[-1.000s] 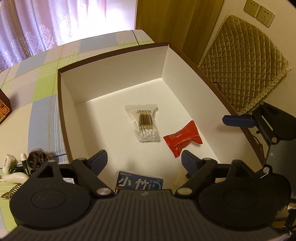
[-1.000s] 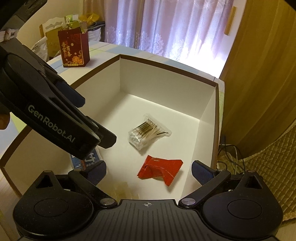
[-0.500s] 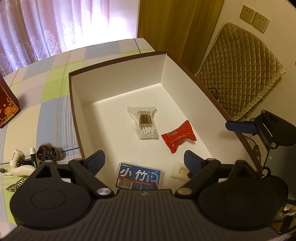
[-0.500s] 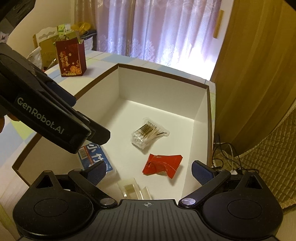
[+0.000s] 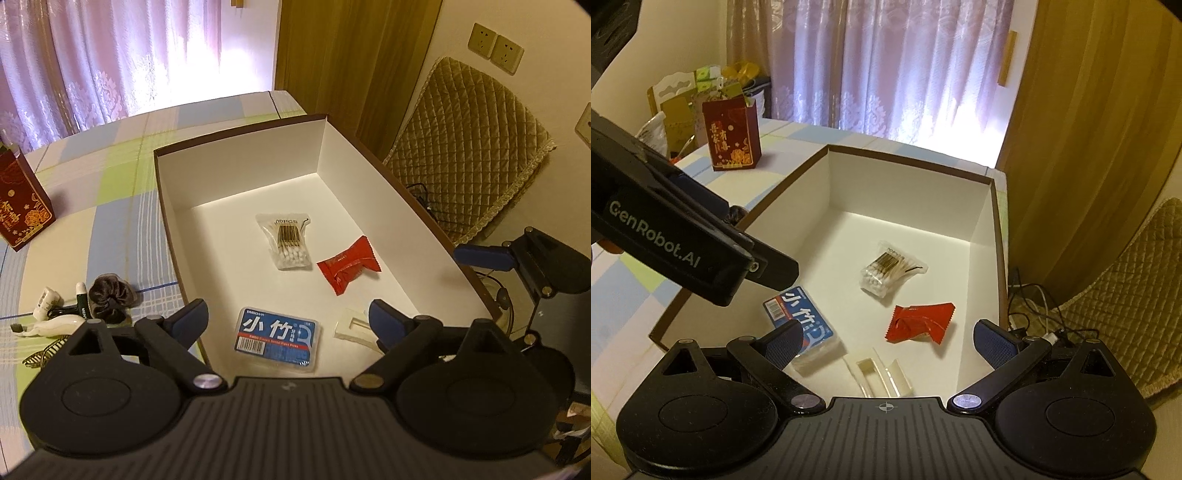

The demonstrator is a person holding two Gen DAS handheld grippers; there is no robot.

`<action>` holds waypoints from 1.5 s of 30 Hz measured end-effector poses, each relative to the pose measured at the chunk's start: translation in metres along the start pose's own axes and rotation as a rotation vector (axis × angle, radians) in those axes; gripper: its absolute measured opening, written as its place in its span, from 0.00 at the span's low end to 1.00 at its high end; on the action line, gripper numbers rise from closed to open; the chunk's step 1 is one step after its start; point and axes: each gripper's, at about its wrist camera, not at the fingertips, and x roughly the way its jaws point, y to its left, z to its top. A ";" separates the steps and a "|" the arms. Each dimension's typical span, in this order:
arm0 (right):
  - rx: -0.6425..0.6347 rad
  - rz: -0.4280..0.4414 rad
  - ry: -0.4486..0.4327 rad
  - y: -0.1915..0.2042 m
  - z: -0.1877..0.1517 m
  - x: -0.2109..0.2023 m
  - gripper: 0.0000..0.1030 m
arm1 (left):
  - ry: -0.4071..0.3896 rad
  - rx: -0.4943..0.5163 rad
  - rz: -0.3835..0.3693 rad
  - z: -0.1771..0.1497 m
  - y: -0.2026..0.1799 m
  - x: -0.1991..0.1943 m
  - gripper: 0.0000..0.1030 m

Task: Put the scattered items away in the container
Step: 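Move both tools back from the box over the remaining items on the table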

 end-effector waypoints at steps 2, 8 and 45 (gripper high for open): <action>0.010 -0.001 -0.006 0.003 -0.001 -0.004 1.00 | -0.007 -0.001 -0.003 -0.003 0.000 -0.006 0.89; 0.024 0.006 -0.015 0.011 -0.004 -0.015 1.00 | -0.027 -0.005 -0.006 -0.013 0.001 -0.021 0.89; 0.257 -0.001 -0.004 0.118 -0.009 -0.042 1.00 | 0.021 0.008 -0.052 -0.105 0.101 -0.087 0.91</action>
